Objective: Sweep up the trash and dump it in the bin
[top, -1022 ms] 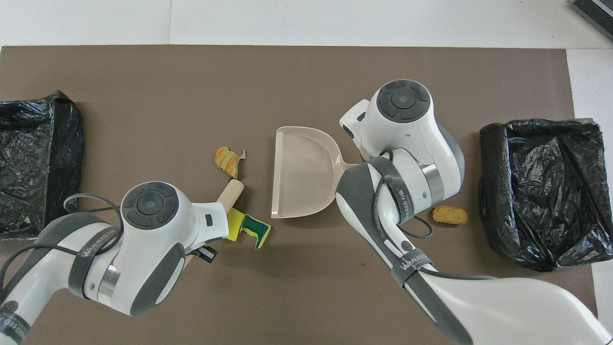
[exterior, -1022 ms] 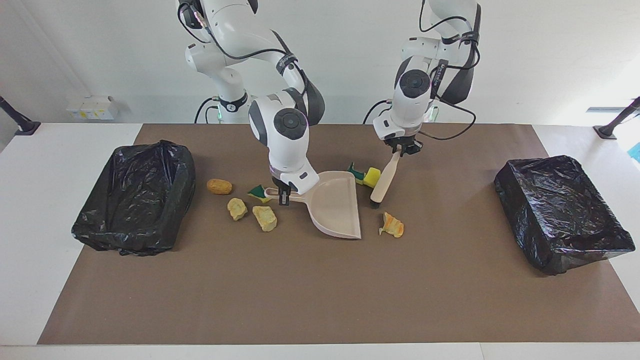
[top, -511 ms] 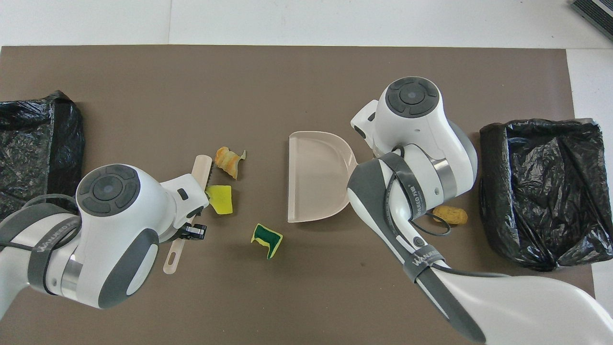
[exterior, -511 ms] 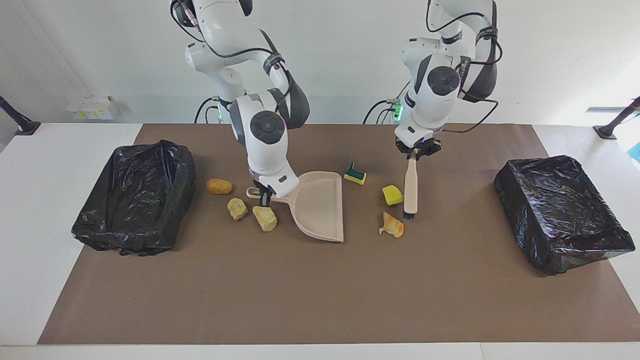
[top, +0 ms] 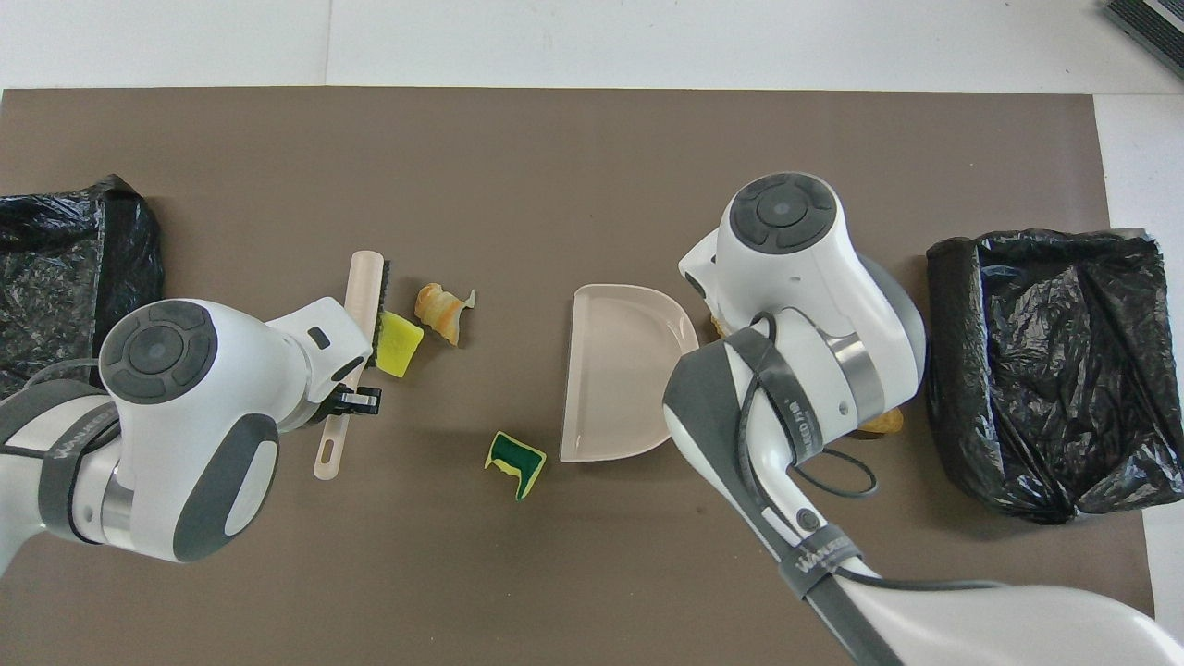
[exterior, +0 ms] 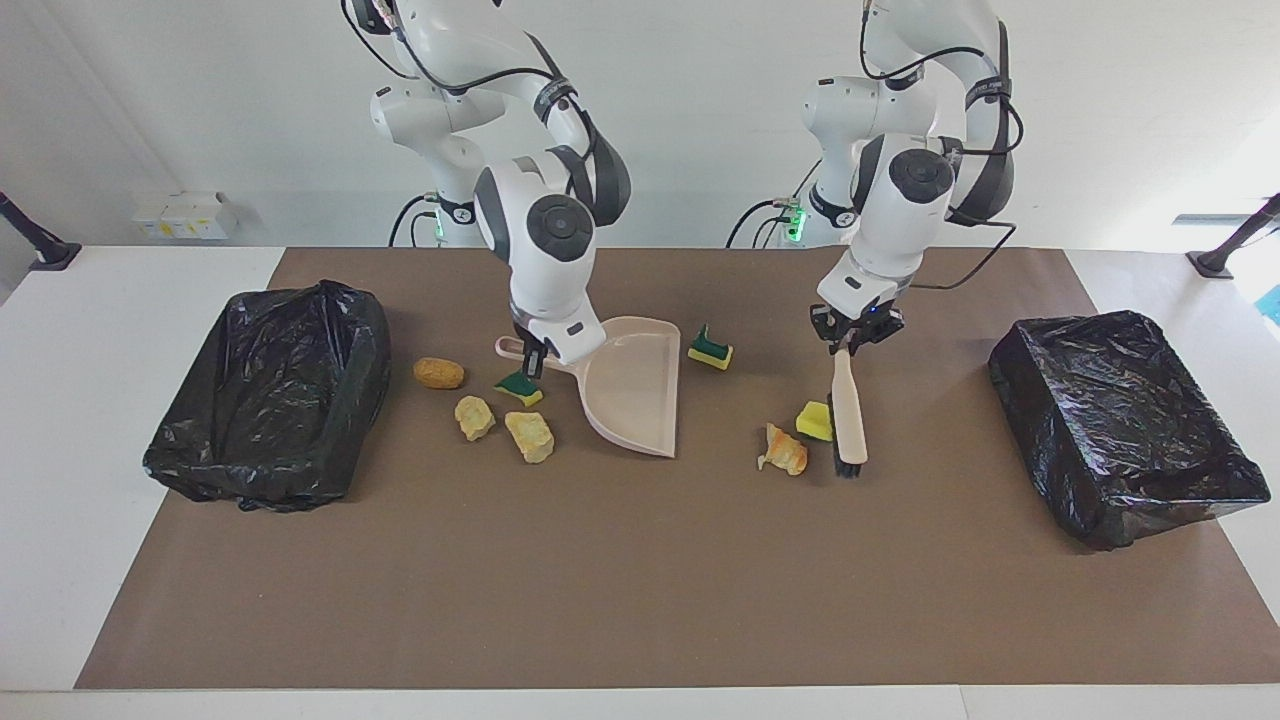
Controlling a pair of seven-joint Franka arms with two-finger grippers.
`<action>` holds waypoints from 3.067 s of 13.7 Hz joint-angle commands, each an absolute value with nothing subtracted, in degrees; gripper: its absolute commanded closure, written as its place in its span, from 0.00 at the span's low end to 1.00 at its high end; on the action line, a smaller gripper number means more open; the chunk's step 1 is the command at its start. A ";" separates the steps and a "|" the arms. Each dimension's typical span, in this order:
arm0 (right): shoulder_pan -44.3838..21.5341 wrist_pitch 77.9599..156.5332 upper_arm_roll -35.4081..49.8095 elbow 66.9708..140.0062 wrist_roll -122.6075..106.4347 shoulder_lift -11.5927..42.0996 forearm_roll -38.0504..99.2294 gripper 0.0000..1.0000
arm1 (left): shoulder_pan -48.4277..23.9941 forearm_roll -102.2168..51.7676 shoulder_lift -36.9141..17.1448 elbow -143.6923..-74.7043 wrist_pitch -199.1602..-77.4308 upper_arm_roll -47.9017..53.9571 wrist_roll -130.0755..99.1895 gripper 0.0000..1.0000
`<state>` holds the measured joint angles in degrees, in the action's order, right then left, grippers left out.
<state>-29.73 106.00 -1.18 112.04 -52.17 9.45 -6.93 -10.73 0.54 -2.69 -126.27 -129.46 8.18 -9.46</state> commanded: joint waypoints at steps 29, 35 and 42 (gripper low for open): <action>-25.22 115.31 -1.05 117.16 -61.78 7.12 -7.38 1.00 | -31.04 -8.96 11.33 -134.37 -113.90 9.14 -79.08 1.00; -24.70 116.81 -1.05 117.25 -67.85 7.29 -8.09 1.00 | -35.50 -9.49 11.35 -139.40 -124.00 9.58 -78.79 1.00; -24.70 116.89 -1.05 117.25 -67.85 7.29 -8.09 1.00 | -39.45 -15.12 5.54 -136.32 -128.21 9.67 -59.15 1.00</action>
<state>-25.40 115.43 -1.41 116.55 -66.01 7.64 -7.18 -37.56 -13.65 7.19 -137.42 -125.32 10.36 -60.93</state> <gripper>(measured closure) 0.687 0.740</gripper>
